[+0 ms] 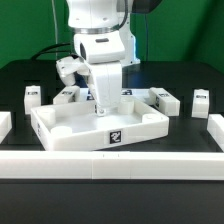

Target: Assemble desk

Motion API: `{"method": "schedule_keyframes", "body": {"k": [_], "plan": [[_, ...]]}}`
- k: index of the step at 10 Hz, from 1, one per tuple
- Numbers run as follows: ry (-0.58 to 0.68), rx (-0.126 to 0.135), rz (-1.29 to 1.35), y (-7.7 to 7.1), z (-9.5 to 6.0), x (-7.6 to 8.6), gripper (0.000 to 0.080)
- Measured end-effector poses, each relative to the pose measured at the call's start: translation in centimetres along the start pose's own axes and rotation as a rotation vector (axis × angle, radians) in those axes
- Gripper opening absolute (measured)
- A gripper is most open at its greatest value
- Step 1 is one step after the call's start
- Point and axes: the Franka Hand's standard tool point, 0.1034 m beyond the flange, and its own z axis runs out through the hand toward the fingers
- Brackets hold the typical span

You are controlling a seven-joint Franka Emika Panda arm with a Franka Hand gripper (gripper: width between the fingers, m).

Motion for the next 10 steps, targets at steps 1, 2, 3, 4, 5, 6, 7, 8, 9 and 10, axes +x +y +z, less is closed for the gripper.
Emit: {"method": "schedule_keyframes", "body": {"k": [1,2,3,4,5,6,7,8,9,10], "plan": [[0.0,0.0,-0.001,0.0,0.0,0.0,0.0081],[-0.001,-0.003,0.002,0.1,-0.1,0.0,0.0081],[-0.001,-0.003,0.002,0.1,-0.1,0.0,0.006],[-0.001,-0.003,0.002,0.1,-0.1,0.0,0.006],[-0.001,-0.003,0.002,0.1,-0.1,0.0,0.006],[-0.001,-0.003,0.002,0.1,-0.1,0.0,0.006],[-0.001,-0.003,0.002,0.1,-0.1,0.0,0.006],[0.0,-0.005,0.028,0.3,-0.1,0.2,0.006],[0.002,-0.013,0.068,1.2,-0.1,0.8,0.006],[0.005,-0.021,0.084,2.2,-0.1,1.4,0.0061]]}}
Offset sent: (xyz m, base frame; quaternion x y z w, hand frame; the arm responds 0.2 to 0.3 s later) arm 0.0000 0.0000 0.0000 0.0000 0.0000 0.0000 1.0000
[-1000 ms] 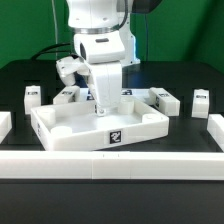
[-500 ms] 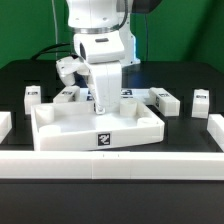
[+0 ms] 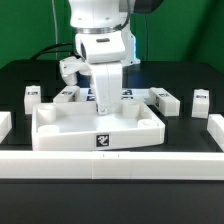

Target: Assemble desk

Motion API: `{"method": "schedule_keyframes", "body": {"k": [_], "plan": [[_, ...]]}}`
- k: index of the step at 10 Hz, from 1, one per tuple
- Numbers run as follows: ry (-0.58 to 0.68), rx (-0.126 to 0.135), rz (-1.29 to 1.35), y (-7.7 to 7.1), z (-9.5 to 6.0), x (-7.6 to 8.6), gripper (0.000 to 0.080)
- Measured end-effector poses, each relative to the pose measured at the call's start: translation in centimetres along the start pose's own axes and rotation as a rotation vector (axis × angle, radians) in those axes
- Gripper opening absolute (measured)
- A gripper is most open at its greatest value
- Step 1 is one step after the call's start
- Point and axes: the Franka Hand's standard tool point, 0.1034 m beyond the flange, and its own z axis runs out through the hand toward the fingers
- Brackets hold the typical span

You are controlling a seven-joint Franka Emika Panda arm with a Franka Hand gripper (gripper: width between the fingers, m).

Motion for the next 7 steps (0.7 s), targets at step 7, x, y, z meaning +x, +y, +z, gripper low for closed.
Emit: {"method": "schedule_keyframes", "body": {"k": [7], "plan": [[0.023,-0.03,0.221,6.3,0.0,6.2,0.0061]]}}
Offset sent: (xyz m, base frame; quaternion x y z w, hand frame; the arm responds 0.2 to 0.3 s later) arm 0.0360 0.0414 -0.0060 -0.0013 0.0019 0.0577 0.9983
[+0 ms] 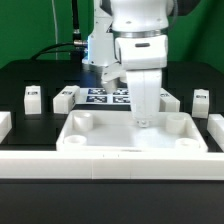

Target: Assemble desk

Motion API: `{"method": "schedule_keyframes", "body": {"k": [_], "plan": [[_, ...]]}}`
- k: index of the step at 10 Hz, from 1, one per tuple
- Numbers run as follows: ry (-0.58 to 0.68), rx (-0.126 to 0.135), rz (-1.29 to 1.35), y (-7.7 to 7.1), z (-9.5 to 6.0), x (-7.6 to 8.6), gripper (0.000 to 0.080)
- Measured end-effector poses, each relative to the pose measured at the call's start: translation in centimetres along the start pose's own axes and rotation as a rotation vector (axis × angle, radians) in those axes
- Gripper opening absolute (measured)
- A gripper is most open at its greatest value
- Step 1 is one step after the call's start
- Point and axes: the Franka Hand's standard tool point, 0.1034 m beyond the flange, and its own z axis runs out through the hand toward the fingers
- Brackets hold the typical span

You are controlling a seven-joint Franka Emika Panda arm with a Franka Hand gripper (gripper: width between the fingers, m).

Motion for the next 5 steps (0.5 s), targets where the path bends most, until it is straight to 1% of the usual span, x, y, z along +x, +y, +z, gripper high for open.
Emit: {"method": "schedule_keyframes", "body": {"k": [1,2,5], "plan": [[-0.002,0.013,0.006,-0.05,0.1,0.82,0.0061],[-0.002,0.015,-0.002,-0.01,0.12,1.35,0.0061],[-0.002,0.015,-0.004,-0.01,0.14,1.41,0.0061]]}}
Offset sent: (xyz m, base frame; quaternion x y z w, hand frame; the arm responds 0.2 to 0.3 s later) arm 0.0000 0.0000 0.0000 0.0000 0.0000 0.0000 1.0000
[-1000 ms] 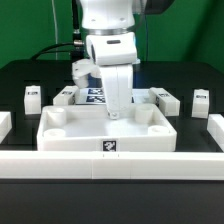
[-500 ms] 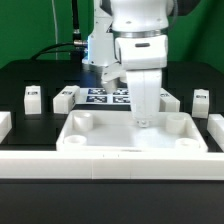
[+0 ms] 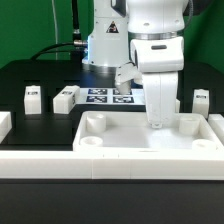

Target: Assemble desk

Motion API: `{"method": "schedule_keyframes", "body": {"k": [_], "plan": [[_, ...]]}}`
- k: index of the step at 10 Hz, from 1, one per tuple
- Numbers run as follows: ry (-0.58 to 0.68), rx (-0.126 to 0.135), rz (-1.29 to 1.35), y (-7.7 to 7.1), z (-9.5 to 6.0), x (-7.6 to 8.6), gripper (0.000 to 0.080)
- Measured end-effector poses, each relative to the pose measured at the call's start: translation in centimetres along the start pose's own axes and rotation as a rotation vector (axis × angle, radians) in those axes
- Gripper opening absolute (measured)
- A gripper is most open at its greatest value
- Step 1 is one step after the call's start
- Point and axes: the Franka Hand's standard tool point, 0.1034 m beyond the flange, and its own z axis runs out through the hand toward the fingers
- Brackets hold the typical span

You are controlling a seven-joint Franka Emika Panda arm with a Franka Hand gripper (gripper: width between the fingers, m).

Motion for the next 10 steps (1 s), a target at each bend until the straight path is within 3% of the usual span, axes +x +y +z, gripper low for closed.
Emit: {"method": "schedule_keyframes", "body": {"k": [6,7,8,9,10], "plan": [[0.006,0.007,-0.022,0.1,0.0,1.4,0.0061],[0.006,0.008,-0.022,0.0,0.1,1.3,0.0136],[0.006,0.008,-0.021,0.0,0.1,1.3,0.0136],[0.006,0.009,-0.02,0.0,0.1,1.3,0.027],[0.006,0.008,-0.02,0.0,0.0,1.3,0.0454]]}}
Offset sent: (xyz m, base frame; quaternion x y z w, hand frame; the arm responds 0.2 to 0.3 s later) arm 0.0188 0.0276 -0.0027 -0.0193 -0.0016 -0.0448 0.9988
